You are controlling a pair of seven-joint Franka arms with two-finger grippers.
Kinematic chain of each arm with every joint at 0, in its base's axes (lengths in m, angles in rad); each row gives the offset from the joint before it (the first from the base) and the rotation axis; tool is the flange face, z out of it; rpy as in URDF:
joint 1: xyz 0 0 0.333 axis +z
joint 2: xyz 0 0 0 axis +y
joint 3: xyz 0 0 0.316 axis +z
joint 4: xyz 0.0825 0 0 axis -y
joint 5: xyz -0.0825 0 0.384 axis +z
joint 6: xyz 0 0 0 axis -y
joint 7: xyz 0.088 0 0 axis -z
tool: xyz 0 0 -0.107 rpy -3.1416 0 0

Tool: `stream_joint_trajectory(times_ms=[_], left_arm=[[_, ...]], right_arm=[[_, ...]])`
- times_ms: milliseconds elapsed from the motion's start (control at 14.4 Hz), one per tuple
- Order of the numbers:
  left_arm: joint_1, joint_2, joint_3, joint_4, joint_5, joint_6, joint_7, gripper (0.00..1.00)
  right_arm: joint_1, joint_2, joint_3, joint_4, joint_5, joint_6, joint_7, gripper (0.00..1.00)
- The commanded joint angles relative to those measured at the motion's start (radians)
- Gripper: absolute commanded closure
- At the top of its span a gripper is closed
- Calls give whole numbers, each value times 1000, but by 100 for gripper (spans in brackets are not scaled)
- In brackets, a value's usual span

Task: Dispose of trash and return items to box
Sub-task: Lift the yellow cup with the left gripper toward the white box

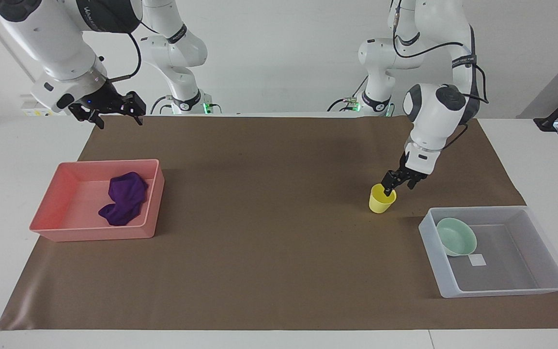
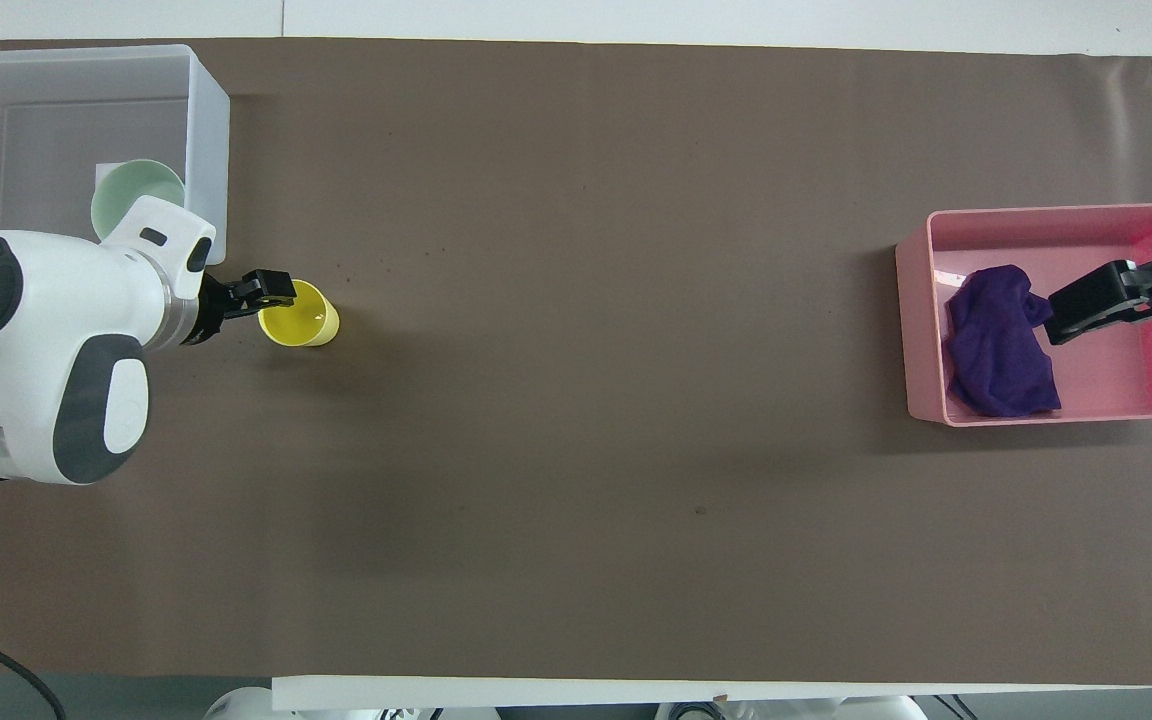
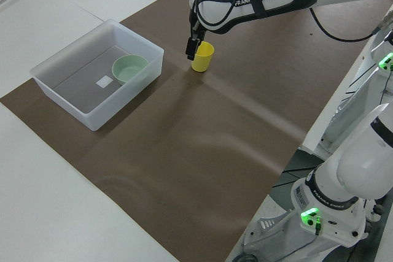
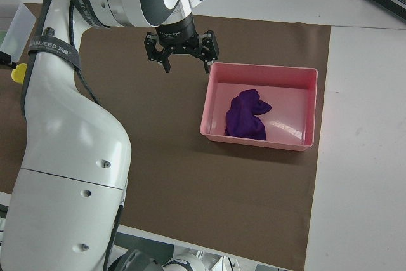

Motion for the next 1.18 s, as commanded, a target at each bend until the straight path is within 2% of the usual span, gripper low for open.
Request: stream_joint_trajectory(times_ms=[0,348,557,696,765,835,904,974,1043,1113], left_arm=[[-18,1,16,-24,15,36,-23,98],[-20,0,16,-22,15,10,-27,100],[-35,-11,17,63,15,-113,-35,100],[-23,-20,22,192,15,-249,-35,100],[-6,-6,28,290,14,-321,-33,100],[49,42,28,443,14,-455,-32,100],[103,134,28,628,15,-580,-27,100],[149,185,28,747,20,-645,-24,100],[216,213,28,789,24,-641,-18,100],[250,224,26,788,35,-598,5,100]], right_arm=[[-4,-66,3,-102,-6,13,-32,0],[2,-77,3,-113,6,20,-32,0],[-5,-77,3,-111,6,31,-30,0],[-10,-75,3,-111,7,69,-32,0],[-8,-68,3,-99,12,74,-29,0],[-7,-60,3,-76,13,85,-30,0],[-4,-40,3,-41,13,80,-32,0],[-2,-33,5,-26,13,73,-32,0],[-1,-29,5,-19,15,71,-30,0],[1,-29,5,-19,23,71,-27,0]])
